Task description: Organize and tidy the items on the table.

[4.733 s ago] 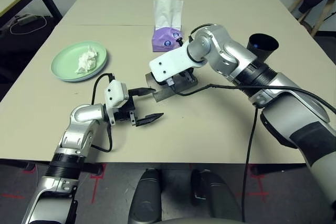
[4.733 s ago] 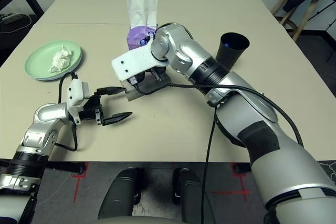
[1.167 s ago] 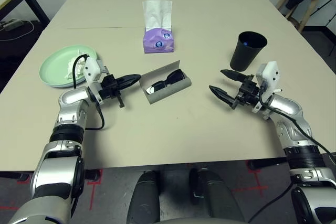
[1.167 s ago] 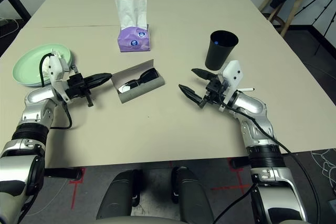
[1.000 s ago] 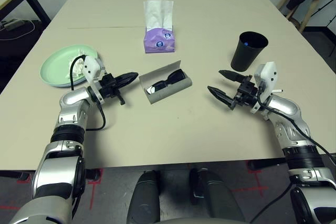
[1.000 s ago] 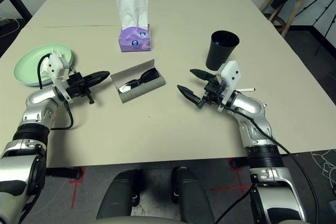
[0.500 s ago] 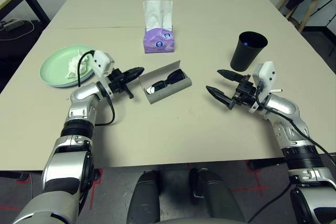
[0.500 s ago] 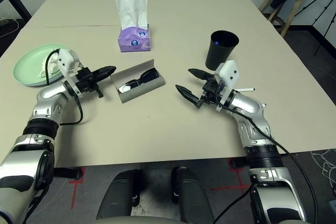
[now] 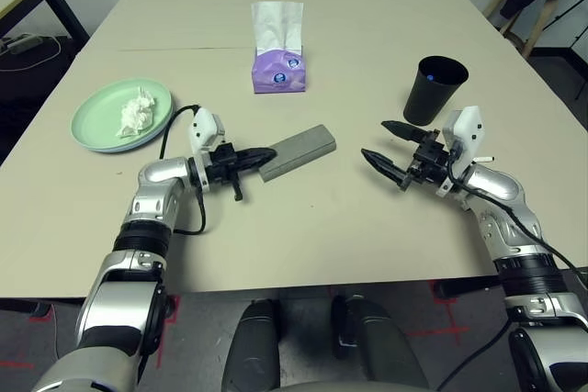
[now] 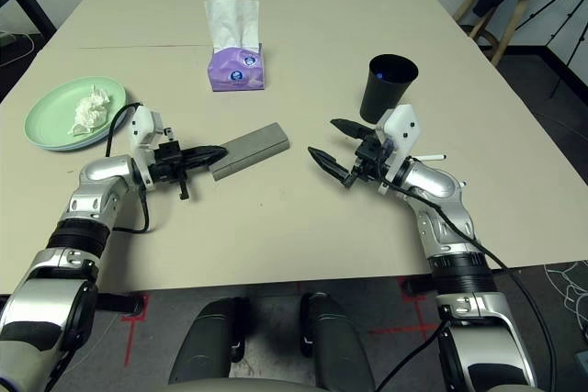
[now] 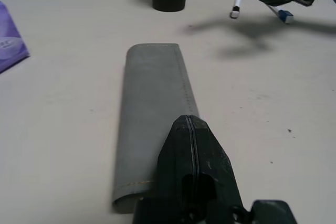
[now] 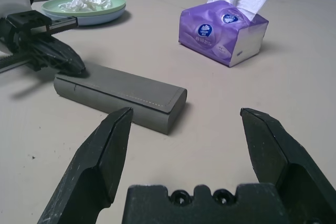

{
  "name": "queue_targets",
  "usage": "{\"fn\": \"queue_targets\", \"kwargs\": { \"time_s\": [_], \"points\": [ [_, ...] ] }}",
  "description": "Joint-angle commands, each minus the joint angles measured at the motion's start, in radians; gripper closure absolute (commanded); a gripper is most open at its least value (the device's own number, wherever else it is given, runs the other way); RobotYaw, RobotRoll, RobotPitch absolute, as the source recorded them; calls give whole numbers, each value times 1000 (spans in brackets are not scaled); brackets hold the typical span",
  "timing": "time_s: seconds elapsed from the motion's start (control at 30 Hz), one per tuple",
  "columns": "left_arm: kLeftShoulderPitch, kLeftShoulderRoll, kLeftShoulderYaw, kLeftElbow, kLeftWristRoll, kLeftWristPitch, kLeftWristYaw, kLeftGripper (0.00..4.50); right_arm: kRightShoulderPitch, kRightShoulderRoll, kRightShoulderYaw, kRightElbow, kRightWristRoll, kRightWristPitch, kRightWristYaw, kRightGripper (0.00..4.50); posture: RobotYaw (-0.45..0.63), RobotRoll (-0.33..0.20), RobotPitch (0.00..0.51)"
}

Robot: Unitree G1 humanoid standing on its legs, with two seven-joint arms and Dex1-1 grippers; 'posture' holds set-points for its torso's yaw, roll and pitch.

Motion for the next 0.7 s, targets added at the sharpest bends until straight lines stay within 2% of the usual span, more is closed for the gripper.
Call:
{"fn": "queue_targets", "kwargs": {
  "time_s": [0.03,0.2,0.3,0.33,0.4,0.47,0.6,0.7],
  "points": [
    [31,-1,-18,-26,4,13,-5,4484,-1,0,15,-1,2,1,3,0,63,0,153],
    [-32,-30,28,-51,-30,-71,37,4484,-16,-18,34,-15,-11,70,-4,0,77,0,152],
    [-54,-33,12,-118,-65,-34,-13,4484,-34,-56,68,-67,-14,156,22,0,81,0,151],
    [-58,-34,-2,-154,-78,-20,-39,4316,-55,-79,80,-85,-18,197,30,0,82,0,150],
    [-57,-40,-23,-207,-94,1,-67,3870,-83,-121,98,-105,-33,274,29,0,82,0,149],
    [-48,-42,-39,-238,-97,13,-80,3155,-88,-169,107,-145,-43,322,36,0,88,0,146],
    [-26,-49,-60,-294,-117,45,-96,1619,-74,-390,149,-244,-61,363,217,0,77,0,148],
    [-7,-48,-74,-314,-120,77,-97,475,-77,-555,231,-223,-154,291,354,0,64,0,150]
  ]
}}
